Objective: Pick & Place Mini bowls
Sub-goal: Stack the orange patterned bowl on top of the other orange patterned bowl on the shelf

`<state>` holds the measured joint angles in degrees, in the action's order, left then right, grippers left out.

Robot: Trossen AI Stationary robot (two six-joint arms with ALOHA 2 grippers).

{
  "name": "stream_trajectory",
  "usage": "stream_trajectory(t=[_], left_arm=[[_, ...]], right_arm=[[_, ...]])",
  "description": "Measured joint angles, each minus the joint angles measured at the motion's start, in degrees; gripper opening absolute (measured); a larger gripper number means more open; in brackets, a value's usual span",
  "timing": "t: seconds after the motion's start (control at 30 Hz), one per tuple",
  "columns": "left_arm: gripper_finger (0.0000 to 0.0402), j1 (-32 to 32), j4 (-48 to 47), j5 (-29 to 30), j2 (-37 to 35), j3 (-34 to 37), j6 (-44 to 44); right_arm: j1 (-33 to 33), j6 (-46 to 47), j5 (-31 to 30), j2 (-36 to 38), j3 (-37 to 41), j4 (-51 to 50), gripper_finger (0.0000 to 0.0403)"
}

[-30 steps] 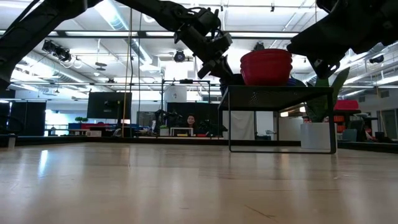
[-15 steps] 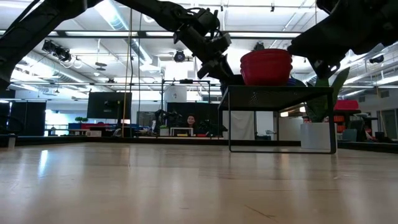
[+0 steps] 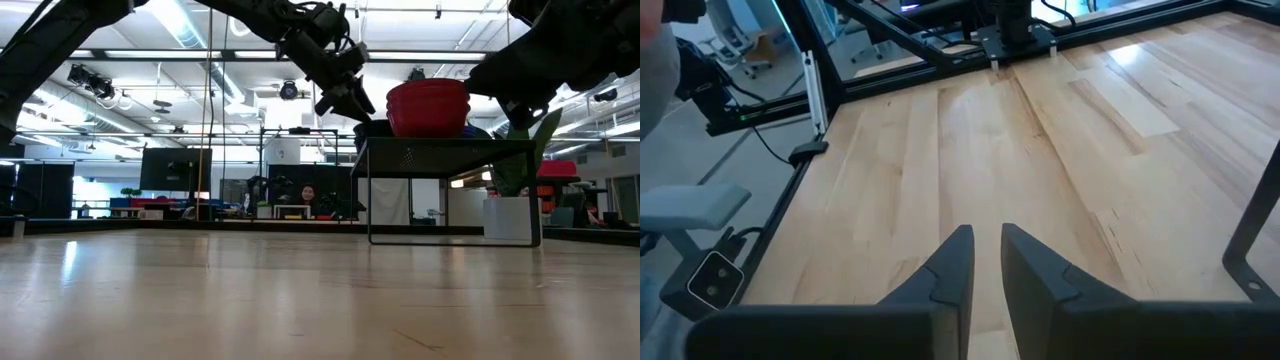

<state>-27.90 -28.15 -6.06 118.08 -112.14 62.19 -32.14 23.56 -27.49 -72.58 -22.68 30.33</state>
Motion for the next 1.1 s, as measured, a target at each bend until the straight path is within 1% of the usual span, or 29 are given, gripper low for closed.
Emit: stream_trajectory(t=[0.1, 0.2, 0.3, 0.43, 0.47, 0.73, 0.93, 1.1], left_arm=[[0.0192, 0.0, -1.79, 0.24, -0.32, 0.0, -0.02], [0.0165, 0.0, -2.93, 0.22, -0.71, 0.0, -0.34], [0.0115, -0.29, -3.39, -0.78, -0.87, 0.0, -1.79], [0.0025, -1.03, -3.54, -4.19, -0.87, 0.0, -3.78], [0.0014, -1.26, -3.46, -4.7, -0.87, 0.0, -4.48], [0.0005, -1.81, -2.8, -5.63, 0.05, 0.0, -4.66], [0.0009, -1.88, -2.92, -5.72, 0.3, 0.0, -4.66], [0.0004, -1.88, -3.01, -5.77, 0.4, 0.0, -4.66]], right_arm=[[0.0, -0.01, 0.0, 0.0, -0.02, -0.05, 0.0058], [0.0, -0.01, 0.02, 0.0, -0.02, -0.09, 0.0058], [0.0, -0.01, 0.0, 0.0, -0.02, -0.2, 0.0058], [0.0, -0.01, 0.0, 0.0, -0.02, -0.13, 0.0058], [0.0, -0.01, 0.0, 0.0, -0.02, -0.06, 0.0058], [0.0, -0.22, -0.01, 0.0, -0.02, -0.02, 0.0058], [0.0, -0.25, -0.02, 0.0, -0.02, -0.1, 0.0058], [0.0, -0.25, -0.01, 0.0, -0.02, -0.09, 0.0058]])
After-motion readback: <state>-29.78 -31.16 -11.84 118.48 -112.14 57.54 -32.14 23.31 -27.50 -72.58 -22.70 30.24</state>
